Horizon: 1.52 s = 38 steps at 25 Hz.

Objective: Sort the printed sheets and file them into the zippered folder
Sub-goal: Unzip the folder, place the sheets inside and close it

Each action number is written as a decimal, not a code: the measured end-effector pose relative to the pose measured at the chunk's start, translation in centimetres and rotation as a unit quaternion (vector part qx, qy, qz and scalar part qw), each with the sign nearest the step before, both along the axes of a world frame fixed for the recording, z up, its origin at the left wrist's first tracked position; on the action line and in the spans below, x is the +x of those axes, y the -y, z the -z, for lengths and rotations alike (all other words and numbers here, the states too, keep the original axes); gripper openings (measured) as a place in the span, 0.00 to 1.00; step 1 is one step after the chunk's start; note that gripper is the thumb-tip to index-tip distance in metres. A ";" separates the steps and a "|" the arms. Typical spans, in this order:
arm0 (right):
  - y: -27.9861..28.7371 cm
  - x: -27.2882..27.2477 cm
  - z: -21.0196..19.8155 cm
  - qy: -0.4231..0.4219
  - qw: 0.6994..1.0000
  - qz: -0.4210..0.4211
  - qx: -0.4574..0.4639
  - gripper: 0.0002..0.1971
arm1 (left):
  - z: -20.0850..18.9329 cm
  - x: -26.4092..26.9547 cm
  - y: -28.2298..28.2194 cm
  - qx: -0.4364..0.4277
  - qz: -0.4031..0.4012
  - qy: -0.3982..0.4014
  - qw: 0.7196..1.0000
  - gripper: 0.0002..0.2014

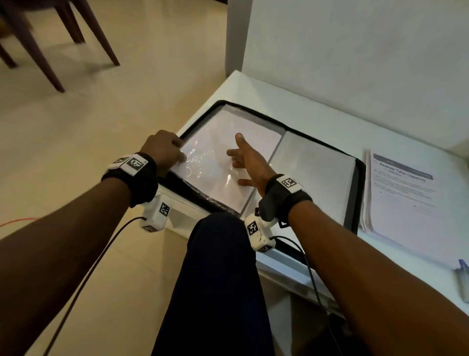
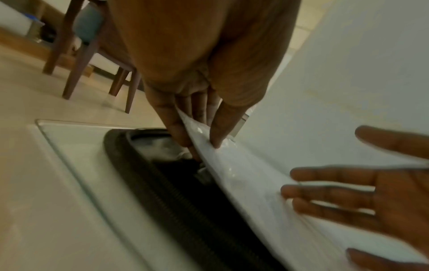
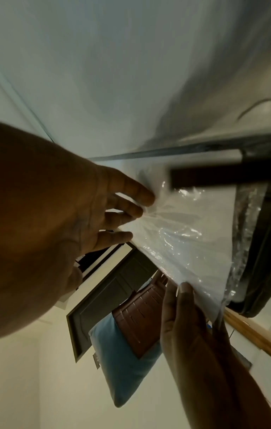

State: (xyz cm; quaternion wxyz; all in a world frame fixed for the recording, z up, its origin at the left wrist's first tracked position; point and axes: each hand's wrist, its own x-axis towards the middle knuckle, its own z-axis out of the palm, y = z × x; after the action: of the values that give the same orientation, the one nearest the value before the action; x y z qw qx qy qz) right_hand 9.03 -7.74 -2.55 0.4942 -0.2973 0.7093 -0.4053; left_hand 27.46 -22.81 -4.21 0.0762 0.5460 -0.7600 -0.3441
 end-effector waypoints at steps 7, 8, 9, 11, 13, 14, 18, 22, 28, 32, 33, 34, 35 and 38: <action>-0.8 -0.9 1.0 0.008 1.000 0.010 -0.017 0.36 | 1.5 -1.9 -1.2 -0.125 0.079 0.124 0.981 0.20; -1.0 -1.1 1.0 0.007 1.000 0.014 -0.017 0.35 | 0.9 -2.6 -1.4 -0.127 0.086 0.126 0.980 0.20; -1.5 -1.6 0.8 0.004 1.000 0.023 -0.018 0.34 | 0.2 -3.8 -1.8 -0.132 0.104 0.120 0.978 0.20; -2.8 -3.2 0.5 0.006 0.999 0.047 -0.023 0.32 | -1.1 -6.9 -3.1 -0.158 0.149 0.097 0.971 0.18; -4.7 -5.4 0.1 0.002 0.996 0.081 -0.032 0.29 | -2.1 -10.9 -4.9 -0.178 0.196 0.077 0.961 0.16; -6.0 -7.1 0.1 -0.008 0.994 0.103 -0.036 0.28 | -2.5 -13.3 -6.3 -0.176 0.222 0.071 0.956 0.16; -12.3 -15.6 0.8 -0.147 0.972 0.178 -0.038 0.20 | -2.6 -22.8 -12.2 -0.124 0.326 0.017 0.937 0.14; -20.9 -26.0 1.4 -0.284 0.920 0.261 0.063 0.14 | -0.9 -32.7 -19.5 -0.081 0.399 -0.025 0.913 0.15; -29.1 -34.3 4.1 -0.326 0.856 0.316 0.247 0.25 | 2.3 -40.5 -26.1 -0.061 0.404 0.025 0.913 0.27; -30.3 -36.0 5.3 -0.305 0.851 0.347 0.249 0.28 | 3.7 -42.0 -27.4 -0.094 0.418 0.071 0.901 0.27; -30.5 -36.2 5.5 -0.296 0.852 0.358 0.240 0.28 | 3.8 -42.1 -27.5 -0.103 0.427 0.079 0.895 0.27; -30.6 -36.5 5.7 -0.286 0.853 0.371 0.231 0.28 | 3.9 -42.4 -27.7 -0.111 0.436 0.084 0.889 0.26; -30.8 -36.8 5.7 -0.280 0.852 0.382 0.221 0.27 | 4.0 -42.6 -27.8 -0.117 0.445 0.086 0.884 0.25; -31.5 -37.3 5.0 -0.285 0.846 0.404 0.200 0.20 | 4.2 -43.2 -28.2 -0.125 0.470 0.088 0.869 0.24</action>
State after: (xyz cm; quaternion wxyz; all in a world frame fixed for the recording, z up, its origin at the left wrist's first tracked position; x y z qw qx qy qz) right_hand -28.23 23.80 -7.56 0.1121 0.0182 0.9421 -0.3156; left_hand -15.70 5.41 -8.41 -0.0939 0.1380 -0.9672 -0.1916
